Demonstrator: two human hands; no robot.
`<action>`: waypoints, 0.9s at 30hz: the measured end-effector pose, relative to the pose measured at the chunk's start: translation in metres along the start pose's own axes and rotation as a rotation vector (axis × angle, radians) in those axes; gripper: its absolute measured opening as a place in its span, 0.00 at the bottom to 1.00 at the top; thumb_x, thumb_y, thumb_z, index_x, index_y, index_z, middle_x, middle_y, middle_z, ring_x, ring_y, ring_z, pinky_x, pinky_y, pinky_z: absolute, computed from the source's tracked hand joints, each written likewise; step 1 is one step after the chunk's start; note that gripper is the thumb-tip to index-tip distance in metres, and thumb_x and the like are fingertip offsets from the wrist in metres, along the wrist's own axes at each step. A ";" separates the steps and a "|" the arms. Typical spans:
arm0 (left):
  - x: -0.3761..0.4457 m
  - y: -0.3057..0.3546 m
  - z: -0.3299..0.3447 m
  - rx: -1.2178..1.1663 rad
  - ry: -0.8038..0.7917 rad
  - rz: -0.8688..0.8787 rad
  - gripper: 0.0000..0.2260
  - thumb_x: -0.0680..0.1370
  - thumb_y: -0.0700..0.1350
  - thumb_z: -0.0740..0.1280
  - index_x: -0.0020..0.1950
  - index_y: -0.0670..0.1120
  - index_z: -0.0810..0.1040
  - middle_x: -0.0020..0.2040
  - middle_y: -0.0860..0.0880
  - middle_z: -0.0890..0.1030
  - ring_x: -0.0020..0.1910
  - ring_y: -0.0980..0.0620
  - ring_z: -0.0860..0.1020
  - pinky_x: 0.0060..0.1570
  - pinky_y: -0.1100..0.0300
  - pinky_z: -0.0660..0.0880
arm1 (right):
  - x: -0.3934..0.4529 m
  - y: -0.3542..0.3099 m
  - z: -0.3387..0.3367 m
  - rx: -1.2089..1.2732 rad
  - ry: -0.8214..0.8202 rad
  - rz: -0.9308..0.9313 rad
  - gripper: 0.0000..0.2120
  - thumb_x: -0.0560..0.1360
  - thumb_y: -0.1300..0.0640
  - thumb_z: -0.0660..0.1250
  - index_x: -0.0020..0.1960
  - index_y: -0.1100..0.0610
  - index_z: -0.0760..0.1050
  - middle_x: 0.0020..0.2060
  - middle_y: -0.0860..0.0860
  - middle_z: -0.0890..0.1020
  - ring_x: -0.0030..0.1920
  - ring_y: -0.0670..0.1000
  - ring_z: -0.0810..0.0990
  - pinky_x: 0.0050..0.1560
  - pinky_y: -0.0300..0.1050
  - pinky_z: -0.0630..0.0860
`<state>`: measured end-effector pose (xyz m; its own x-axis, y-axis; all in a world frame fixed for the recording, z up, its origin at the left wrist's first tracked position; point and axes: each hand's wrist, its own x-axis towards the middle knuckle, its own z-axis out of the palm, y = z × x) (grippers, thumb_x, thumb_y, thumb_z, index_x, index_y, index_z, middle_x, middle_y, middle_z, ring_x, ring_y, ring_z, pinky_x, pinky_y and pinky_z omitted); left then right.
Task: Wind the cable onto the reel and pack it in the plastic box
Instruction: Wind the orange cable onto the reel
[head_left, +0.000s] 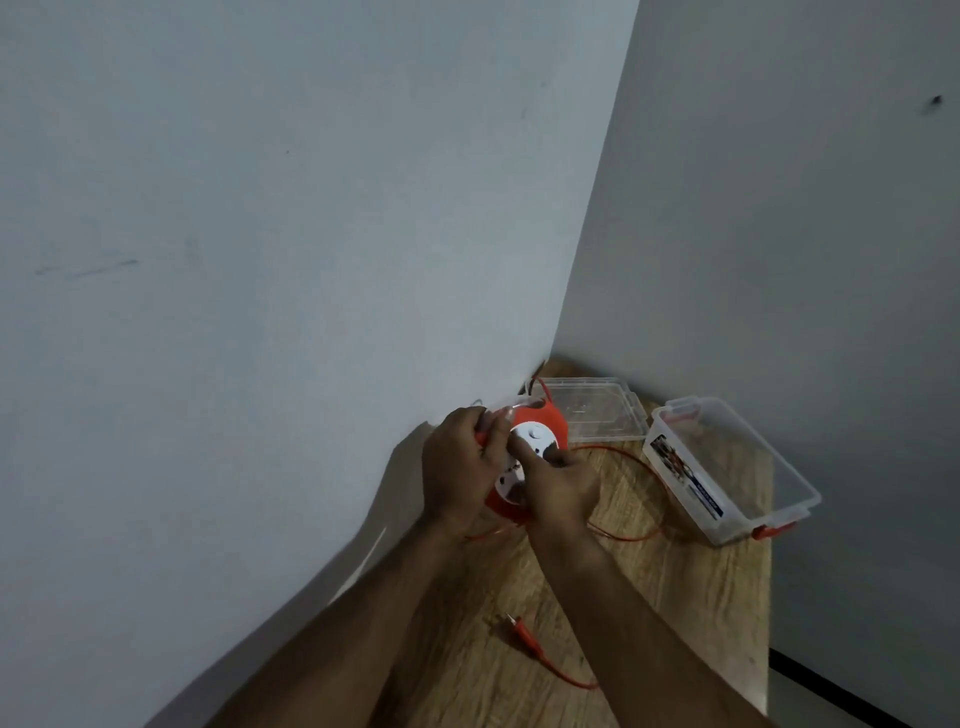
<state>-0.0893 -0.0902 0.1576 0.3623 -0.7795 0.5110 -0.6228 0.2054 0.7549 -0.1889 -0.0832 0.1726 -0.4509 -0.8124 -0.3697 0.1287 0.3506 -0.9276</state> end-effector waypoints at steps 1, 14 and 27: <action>-0.001 0.001 0.001 0.026 -0.002 0.047 0.16 0.80 0.59 0.67 0.49 0.46 0.83 0.45 0.51 0.86 0.41 0.56 0.81 0.40 0.68 0.75 | -0.001 -0.004 0.000 0.189 -0.084 0.202 0.32 0.68 0.49 0.81 0.67 0.61 0.76 0.59 0.57 0.82 0.56 0.58 0.83 0.55 0.54 0.82; 0.009 -0.017 -0.002 -0.067 0.014 -0.109 0.23 0.80 0.64 0.62 0.37 0.48 0.80 0.33 0.54 0.83 0.32 0.59 0.81 0.31 0.60 0.78 | -0.016 0.013 -0.036 -0.558 -0.001 -0.780 0.16 0.75 0.52 0.73 0.61 0.55 0.80 0.50 0.49 0.84 0.43 0.46 0.83 0.38 0.34 0.75; 0.008 -0.004 -0.005 -0.107 -0.059 -0.058 0.22 0.77 0.67 0.61 0.41 0.50 0.81 0.34 0.57 0.81 0.35 0.58 0.80 0.36 0.70 0.72 | -0.001 0.009 -0.023 -0.915 -0.117 -0.989 0.31 0.69 0.43 0.72 0.69 0.52 0.70 0.64 0.54 0.72 0.53 0.54 0.80 0.41 0.46 0.82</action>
<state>-0.0805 -0.0941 0.1605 0.3522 -0.8245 0.4429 -0.5237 0.2186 0.8234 -0.2074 -0.0685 0.1659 0.0715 -0.9213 0.3822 -0.8536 -0.2547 -0.4544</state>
